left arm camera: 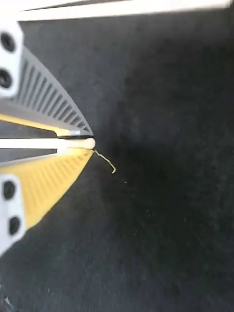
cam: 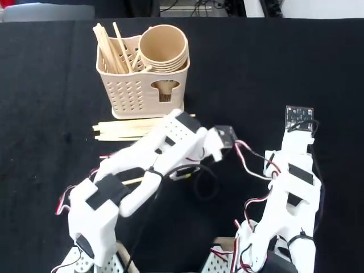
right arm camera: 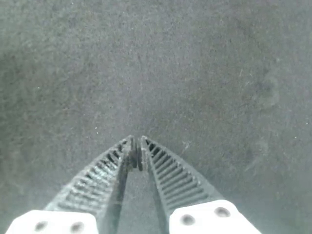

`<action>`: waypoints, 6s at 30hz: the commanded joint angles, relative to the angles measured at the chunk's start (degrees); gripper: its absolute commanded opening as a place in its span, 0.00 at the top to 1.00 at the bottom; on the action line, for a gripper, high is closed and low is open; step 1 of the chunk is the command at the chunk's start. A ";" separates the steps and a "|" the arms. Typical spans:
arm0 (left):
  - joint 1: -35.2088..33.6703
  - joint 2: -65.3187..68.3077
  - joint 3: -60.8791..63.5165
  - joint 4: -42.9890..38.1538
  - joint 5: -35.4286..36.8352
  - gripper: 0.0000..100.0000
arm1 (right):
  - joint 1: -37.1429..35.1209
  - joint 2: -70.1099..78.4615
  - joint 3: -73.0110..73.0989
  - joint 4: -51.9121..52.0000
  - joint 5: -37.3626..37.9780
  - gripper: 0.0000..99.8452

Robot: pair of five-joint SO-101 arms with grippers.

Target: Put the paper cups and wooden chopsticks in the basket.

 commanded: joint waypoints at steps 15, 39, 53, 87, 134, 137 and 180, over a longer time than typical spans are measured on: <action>-24.04 -60.66 -3.74 -17.23 17.32 0.97 | -0.79 0.48 -0.13 -1.14 0.44 0.97; -38.37 -38.86 -11.82 -63.38 35.87 0.97 | -1.67 0.57 0.40 -1.23 0.53 0.97; -37.76 -29.45 -14.64 -47.21 40.70 0.82 | -1.67 0.57 0.40 -1.32 0.53 0.97; -52.53 -29.19 31.78 -53.80 50.55 0.80 | -1.76 0.48 1.19 -3.25 0.44 0.97; -40.40 -7.38 20.18 -44.40 47.91 0.97 | -1.76 0.48 1.10 -3.25 0.44 0.97; -40.22 -7.65 20.18 -42.20 47.56 0.97 | -1.76 0.48 1.10 -3.25 0.44 0.97; -43.65 -74.20 53.85 -17.67 27.96 0.97 | -1.76 0.13 0.75 -3.16 0.09 0.97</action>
